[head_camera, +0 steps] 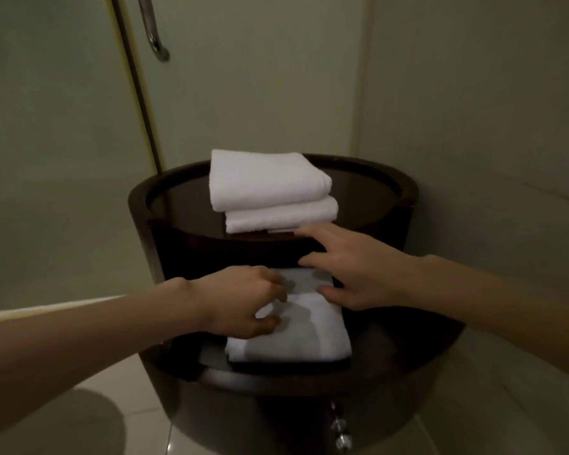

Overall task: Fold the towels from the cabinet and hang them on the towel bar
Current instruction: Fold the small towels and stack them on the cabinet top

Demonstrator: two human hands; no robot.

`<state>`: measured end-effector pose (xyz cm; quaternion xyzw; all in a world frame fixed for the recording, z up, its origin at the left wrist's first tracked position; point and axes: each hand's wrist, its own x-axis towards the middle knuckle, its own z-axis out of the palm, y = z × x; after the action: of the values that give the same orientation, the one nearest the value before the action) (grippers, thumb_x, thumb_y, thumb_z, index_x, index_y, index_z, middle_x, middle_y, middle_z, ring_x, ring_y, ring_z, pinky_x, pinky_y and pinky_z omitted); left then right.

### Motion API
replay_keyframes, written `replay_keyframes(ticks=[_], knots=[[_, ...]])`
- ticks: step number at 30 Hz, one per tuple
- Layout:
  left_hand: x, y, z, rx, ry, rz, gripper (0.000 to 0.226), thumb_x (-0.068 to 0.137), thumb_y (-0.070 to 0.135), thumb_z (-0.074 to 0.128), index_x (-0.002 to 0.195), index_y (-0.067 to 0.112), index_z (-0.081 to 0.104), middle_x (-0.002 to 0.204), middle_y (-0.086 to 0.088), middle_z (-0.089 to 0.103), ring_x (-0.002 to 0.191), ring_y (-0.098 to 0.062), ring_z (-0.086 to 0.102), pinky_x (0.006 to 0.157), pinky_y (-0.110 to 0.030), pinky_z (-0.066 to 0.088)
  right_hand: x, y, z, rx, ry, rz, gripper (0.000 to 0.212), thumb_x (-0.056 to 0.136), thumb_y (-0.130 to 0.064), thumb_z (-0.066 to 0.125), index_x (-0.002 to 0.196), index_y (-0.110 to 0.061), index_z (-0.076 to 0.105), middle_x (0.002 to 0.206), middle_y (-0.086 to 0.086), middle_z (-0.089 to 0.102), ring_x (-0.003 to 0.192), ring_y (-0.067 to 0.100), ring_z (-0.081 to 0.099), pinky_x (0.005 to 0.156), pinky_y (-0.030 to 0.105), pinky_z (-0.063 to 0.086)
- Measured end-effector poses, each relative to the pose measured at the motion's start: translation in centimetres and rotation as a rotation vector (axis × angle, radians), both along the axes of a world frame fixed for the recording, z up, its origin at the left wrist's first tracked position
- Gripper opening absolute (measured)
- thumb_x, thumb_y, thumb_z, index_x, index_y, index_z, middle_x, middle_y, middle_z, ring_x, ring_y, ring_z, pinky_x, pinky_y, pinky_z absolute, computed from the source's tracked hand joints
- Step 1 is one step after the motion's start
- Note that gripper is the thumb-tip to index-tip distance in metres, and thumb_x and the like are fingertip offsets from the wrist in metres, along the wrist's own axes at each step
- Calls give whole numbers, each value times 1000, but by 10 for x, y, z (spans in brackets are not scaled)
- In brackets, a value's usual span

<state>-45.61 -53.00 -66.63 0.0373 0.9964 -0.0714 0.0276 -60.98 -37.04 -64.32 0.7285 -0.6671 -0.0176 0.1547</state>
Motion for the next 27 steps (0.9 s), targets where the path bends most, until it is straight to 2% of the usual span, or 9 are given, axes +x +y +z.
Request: replay_keyframes(ticks=[4, 7, 10, 14, 17, 21, 24, 27], knots=[[-2, 5, -16, -10, -138, 28, 57, 86, 53, 52, 133, 21, 47, 127, -2, 50, 110, -23, 53, 93, -37, 45, 8, 5, -9, -31, -12, 52, 40, 83, -27, 68, 116, -5, 65, 136, 23, 47, 123, 34, 48, 96, 43, 47], [-3, 4, -24, 4, -184, 53, 65, 85, 57, 52, 138, 22, 38, 131, -3, 46, 113, -22, 50, 95, -38, 44, 12, 4, -22, 43, -13, 68, 45, 85, -31, 67, 121, -6, 62, 130, 18, 50, 113, 31, 52, 89, 44, 49], [-4, 2, -29, 33, -186, 69, 64, 86, 56, 52, 137, 22, 37, 132, -5, 43, 115, -22, 48, 97, -38, 43, 12, -1, -33, 130, -31, 61, 49, 87, -38, 63, 126, -9, 57, 127, 12, 50, 108, 27, 51, 89, 41, 46], [-8, -1, -30, 36, -164, 59, 67, 83, 54, 56, 138, 24, 35, 133, -5, 42, 116, -22, 46, 97, -39, 42, 10, -8, -43, 266, -115, 2, 56, 85, -46, 64, 130, -16, 49, 126, 6, 48, 110, 22, 50, 88, 37, 46], [-12, -2, -31, 27, -159, 53, 70, 82, 55, 58, 140, 27, 31, 135, -5, 39, 118, -23, 44, 98, -39, 42, 9, -12, -48, 361, -80, -40, 60, 84, -53, 62, 130, -16, 49, 126, 6, 47, 109, 23, 50, 88, 37, 46], [-14, -1, -37, 16, -157, 57, 75, 81, 57, 58, 142, 27, 28, 138, -6, 36, 121, -24, 42, 99, -41, 42, 9, -19, -50, 375, -52, -42, 61, 83, -55, 62, 130, -17, 48, 125, 6, 47, 106, 22, 49, 82, 33, 41], [-15, 0, -40, 2, -141, 48, 76, 80, 57, 59, 142, 24, 30, 138, -8, 37, 121, -26, 41, 100, -40, 41, 11, -24, -51, 422, -17, -46, 73, 81, -60, 63, 135, -16, 41, 129, 7, 44, 110, 23, 46, 82, 29, 37], [-15, 1, -42, -20, -149, 37, 82, 79, 55, 62, 144, 21, 27, 139, -10, 34, 123, -29, 39, 103, -41, 39, 13, -24, -53, 441, 36, -50, 81, 78, -57, 67, 138, -13, 36, 133, 10, 39, 114, 26, 43, 86, 32, 39]])
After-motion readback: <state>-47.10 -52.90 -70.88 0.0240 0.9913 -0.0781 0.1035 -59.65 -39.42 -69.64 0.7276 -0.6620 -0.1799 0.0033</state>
